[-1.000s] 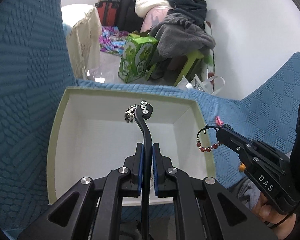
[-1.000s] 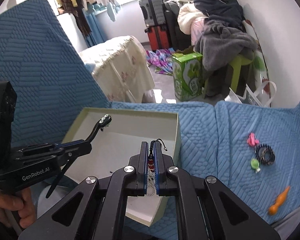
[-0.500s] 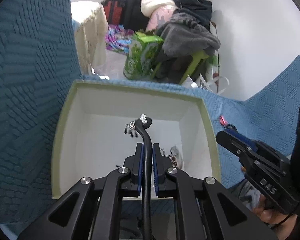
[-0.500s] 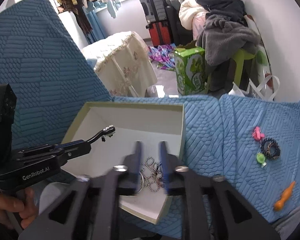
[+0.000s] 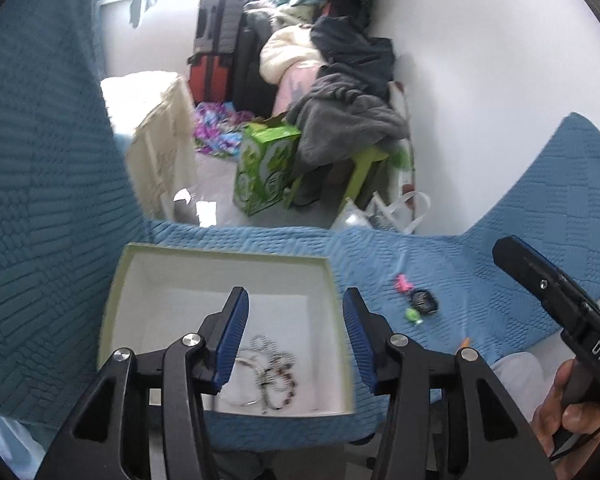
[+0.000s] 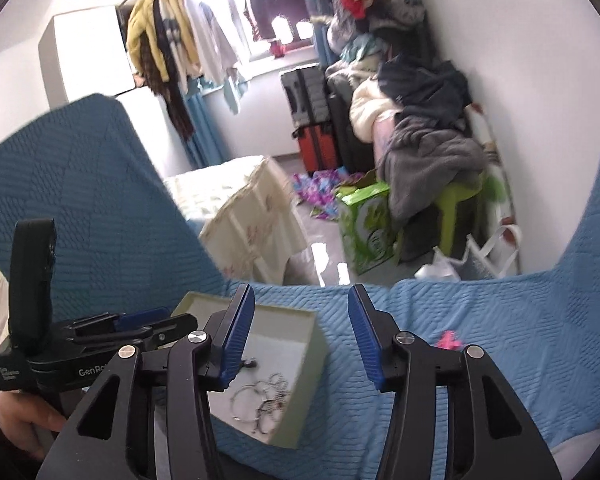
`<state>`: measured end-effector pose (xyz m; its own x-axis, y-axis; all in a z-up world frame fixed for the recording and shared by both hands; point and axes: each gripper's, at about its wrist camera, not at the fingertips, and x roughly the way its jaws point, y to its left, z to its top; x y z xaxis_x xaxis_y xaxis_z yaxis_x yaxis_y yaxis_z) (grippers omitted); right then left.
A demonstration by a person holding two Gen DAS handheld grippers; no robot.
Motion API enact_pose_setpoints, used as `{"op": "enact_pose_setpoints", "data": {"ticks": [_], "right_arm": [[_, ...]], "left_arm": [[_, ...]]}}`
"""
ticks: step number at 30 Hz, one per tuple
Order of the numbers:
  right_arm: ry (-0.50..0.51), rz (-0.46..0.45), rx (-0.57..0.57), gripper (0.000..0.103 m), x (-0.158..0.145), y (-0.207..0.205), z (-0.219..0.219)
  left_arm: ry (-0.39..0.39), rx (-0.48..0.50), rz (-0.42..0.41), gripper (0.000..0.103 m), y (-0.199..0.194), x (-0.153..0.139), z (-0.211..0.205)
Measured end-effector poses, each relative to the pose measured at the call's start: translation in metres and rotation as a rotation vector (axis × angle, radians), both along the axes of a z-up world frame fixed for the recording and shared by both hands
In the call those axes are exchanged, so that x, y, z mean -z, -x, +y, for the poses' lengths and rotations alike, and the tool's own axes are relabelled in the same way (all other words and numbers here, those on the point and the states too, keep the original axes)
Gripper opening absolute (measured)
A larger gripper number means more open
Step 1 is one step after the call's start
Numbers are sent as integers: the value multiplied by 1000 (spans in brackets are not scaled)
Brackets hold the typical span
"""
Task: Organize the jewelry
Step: 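Move both tools to the orange gourd ornament and green hat charm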
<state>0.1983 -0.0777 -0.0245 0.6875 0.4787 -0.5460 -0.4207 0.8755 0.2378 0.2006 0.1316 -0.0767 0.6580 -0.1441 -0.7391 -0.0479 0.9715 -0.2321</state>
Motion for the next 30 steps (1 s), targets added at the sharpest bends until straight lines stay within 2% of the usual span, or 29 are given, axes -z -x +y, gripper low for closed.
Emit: {"op": "enact_pose_setpoints", "data": {"ticks": [6, 13, 18, 23, 27, 30], "right_arm": [[36, -41, 99, 47, -4, 2, -54], [58, 9, 210, 47, 22, -6, -114], [87, 104, 257, 47, 64, -14, -145], [86, 214, 300, 47, 107, -20, -173], [91, 296, 331, 46, 140, -25, -189], [89, 352, 382, 45, 161, -27, -200]], "left_arm": [[37, 43, -34, 49, -10, -2, -51], [45, 111, -22, 49, -29, 14, -117], [71, 160, 24, 49, -45, 44, -157], [78, 173, 85, 49, -60, 77, -179], [31, 187, 131, 47, -73, 105, -201], [51, 190, 169, 47, -83, 125, -208]]}}
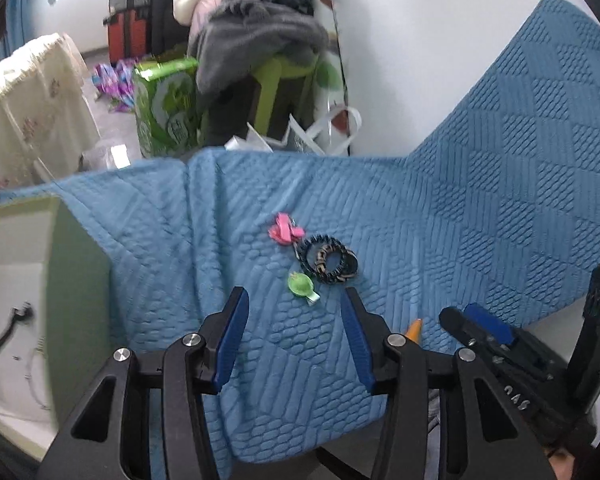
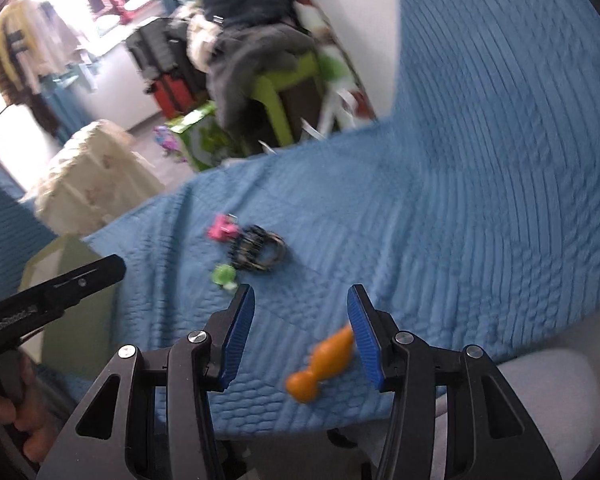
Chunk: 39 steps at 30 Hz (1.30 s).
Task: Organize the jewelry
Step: 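Move both tools to the orange gourd ornament and green hat charm, then grasp the orange gourd ornament with the right tool while the left tool grasps the green hat charm, then lift both held items and carry them over the white box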
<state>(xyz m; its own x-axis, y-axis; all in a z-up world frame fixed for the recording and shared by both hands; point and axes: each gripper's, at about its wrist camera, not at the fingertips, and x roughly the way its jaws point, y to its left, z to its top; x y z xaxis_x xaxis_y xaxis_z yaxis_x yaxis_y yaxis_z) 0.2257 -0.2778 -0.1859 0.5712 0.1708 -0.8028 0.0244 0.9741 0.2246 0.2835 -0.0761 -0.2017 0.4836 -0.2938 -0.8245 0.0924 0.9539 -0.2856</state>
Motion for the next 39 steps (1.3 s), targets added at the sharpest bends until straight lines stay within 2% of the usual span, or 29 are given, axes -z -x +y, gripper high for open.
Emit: {"op": "enact_pose_setpoints", "data": {"ticks": [10, 15, 22, 23, 25, 28, 32, 35, 36, 39], "right_arm": [[16, 137, 5, 43, 45, -3, -4], [4, 200, 23, 43, 59, -9, -6], [-6, 254, 18, 34, 74, -12, -3], [-3, 248, 18, 34, 73, -12, -4], [4, 247, 15, 32, 73, -11, -3], [20, 242, 9, 30, 73, -13, 0], [16, 238, 5, 29, 74, -16, 1], [4, 234, 11, 28, 74, -19, 1], [2, 232, 11, 28, 75, -24, 2], [-2, 222, 0, 28, 72, -25, 2]], "left_arm": [[10, 6, 91, 46, -28, 57, -21], [1, 24, 99, 46, -35, 72, -30], [-30, 33, 106, 46, -41, 88, -38], [-31, 36, 104, 46, -42, 90, -39], [-42, 38, 98, 39, -43, 92, -42], [-87, 17, 75, 38, -45, 93, -45], [-142, 45, 54, 38, -48, 97, -57], [-176, 65, 38, 29, -47, 97, -63], [-181, 61, 35, 23, -47, 98, -63], [-166, 60, 34, 23, -47, 98, -61]]}}
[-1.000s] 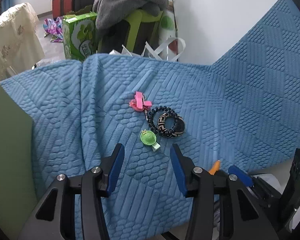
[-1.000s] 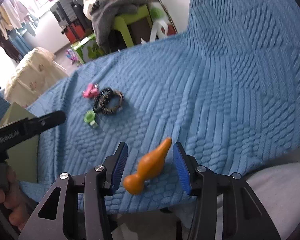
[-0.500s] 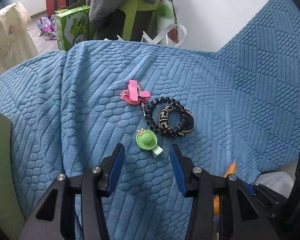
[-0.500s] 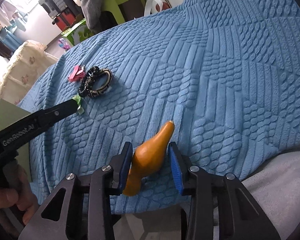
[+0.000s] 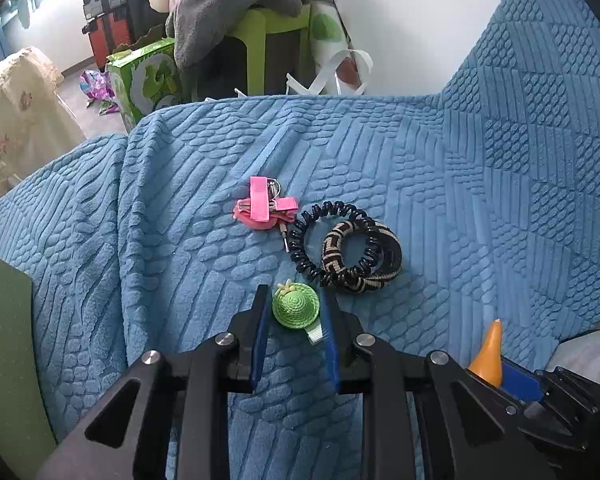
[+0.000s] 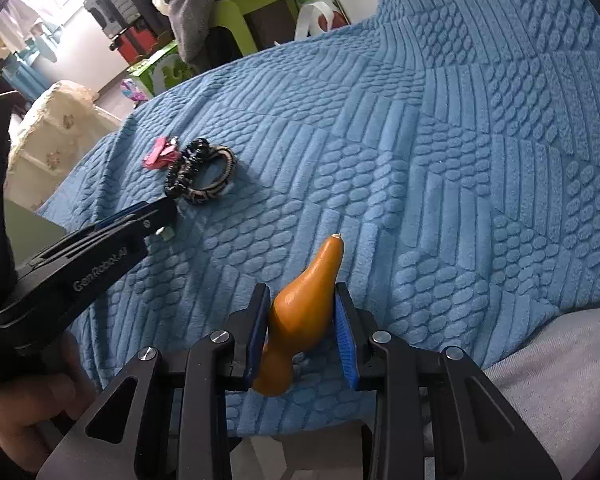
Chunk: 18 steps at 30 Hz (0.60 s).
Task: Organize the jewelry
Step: 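Lift both held items and carry them over the white box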
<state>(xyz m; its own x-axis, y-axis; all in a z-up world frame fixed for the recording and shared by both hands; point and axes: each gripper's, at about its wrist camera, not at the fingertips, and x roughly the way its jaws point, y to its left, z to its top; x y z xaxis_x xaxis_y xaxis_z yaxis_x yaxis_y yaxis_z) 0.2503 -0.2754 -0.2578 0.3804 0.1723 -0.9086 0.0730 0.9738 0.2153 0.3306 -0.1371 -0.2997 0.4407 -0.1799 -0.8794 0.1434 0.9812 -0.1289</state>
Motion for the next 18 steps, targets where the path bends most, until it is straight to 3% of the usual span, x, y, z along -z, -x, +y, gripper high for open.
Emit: {"op": "enact_pose_setpoints", "data": {"ticks": [8, 18], "right_arm": [[-9, -48, -23, 28, -16, 6, 4], [14, -176, -52, 28, -73, 12, 15]], "left_arm": [[54, 1, -3, 23, 13, -23, 12], [113, -17, -88, 23, 40, -96, 50]]}}
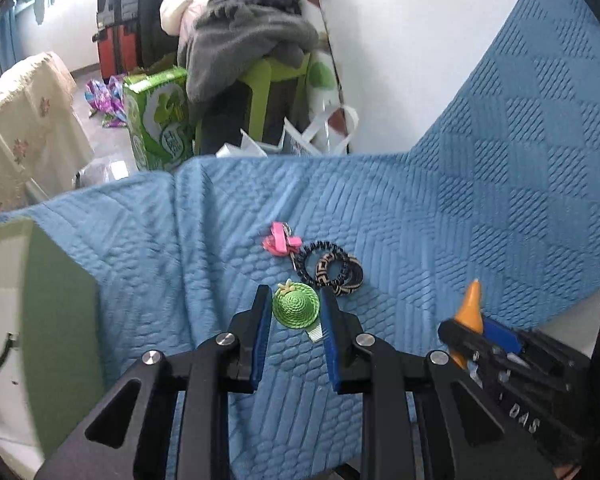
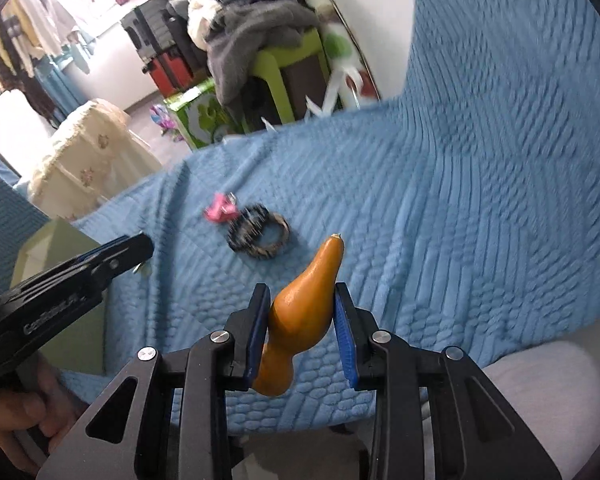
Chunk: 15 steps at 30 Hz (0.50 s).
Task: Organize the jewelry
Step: 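Lift both held items and carry them over the white box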
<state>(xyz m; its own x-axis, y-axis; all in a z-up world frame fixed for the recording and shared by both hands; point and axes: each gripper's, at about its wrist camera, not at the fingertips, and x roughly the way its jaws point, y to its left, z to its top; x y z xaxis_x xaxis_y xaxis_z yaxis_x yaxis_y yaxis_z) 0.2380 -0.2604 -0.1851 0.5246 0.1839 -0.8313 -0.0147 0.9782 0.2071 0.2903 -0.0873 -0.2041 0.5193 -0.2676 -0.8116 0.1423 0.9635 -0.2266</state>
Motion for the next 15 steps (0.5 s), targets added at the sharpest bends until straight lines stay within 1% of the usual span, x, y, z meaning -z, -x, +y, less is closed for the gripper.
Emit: {"op": "enact_pose_setpoints", "data": {"ticks": [2, 8, 15], "right_arm": [[11, -35, -12, 28, -15, 0, 6], [34, -126, -41, 28, -59, 2, 25], [44, -224, -71, 28, -109, 2, 51]], "left_arm": [[7, 0, -15, 23, 4, -13, 9], [-13, 15, -95, 23, 20, -62, 37], [-36, -16, -188, 23, 33, -118, 80]]}}
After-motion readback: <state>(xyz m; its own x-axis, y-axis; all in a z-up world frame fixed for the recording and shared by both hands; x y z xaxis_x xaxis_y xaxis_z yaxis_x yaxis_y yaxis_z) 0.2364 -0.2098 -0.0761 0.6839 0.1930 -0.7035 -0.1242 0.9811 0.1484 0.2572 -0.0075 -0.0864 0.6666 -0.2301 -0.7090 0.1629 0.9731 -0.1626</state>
